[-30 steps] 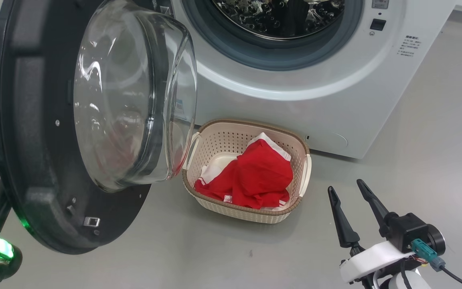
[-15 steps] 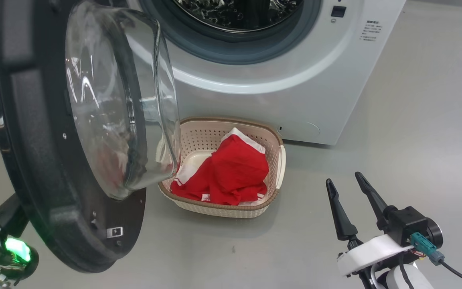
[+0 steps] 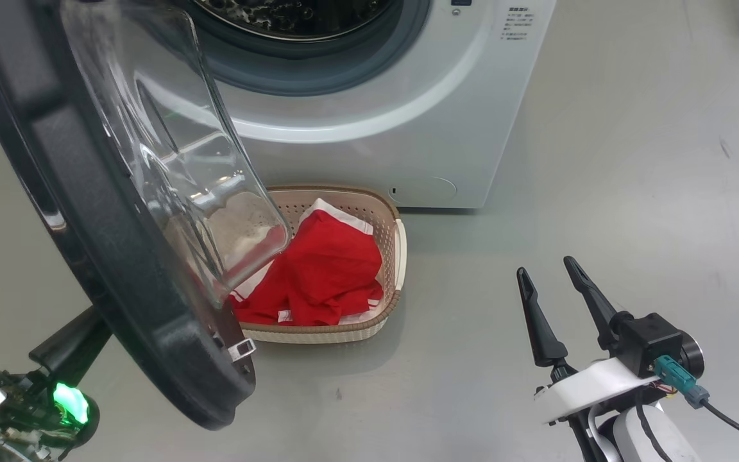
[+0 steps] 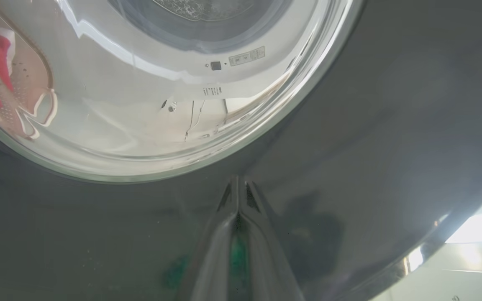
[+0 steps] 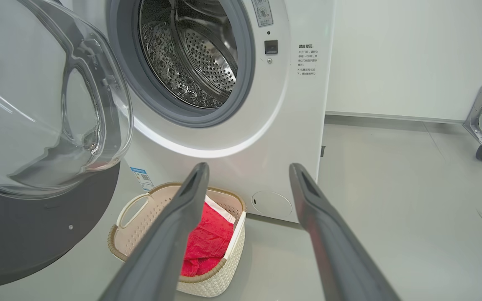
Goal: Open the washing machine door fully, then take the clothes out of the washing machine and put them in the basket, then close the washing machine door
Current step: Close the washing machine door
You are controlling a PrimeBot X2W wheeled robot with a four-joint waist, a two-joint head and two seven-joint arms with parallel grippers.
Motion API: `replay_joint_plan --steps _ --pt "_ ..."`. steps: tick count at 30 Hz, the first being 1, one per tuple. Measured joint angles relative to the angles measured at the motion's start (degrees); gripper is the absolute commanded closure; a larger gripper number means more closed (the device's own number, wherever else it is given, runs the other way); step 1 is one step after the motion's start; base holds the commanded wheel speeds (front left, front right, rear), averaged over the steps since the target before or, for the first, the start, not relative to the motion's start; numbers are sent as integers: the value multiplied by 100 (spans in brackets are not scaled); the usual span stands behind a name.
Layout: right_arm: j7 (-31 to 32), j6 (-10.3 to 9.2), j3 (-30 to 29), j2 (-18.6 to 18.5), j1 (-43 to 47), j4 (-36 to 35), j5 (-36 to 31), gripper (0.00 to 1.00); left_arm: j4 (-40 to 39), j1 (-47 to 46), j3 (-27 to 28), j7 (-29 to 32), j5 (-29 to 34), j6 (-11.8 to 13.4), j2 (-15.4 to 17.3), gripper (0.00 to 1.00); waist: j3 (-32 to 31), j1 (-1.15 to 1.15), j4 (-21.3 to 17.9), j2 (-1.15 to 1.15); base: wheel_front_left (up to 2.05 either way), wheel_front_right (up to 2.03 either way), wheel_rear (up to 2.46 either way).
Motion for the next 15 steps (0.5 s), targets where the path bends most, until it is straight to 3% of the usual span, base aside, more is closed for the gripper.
replay_joint_plan --steps 15 --pt "-1 0 43 27 -233 -118 54 0 -226 -266 -314 99 238 169 3 100 294 0 -646 0 0 0 0"
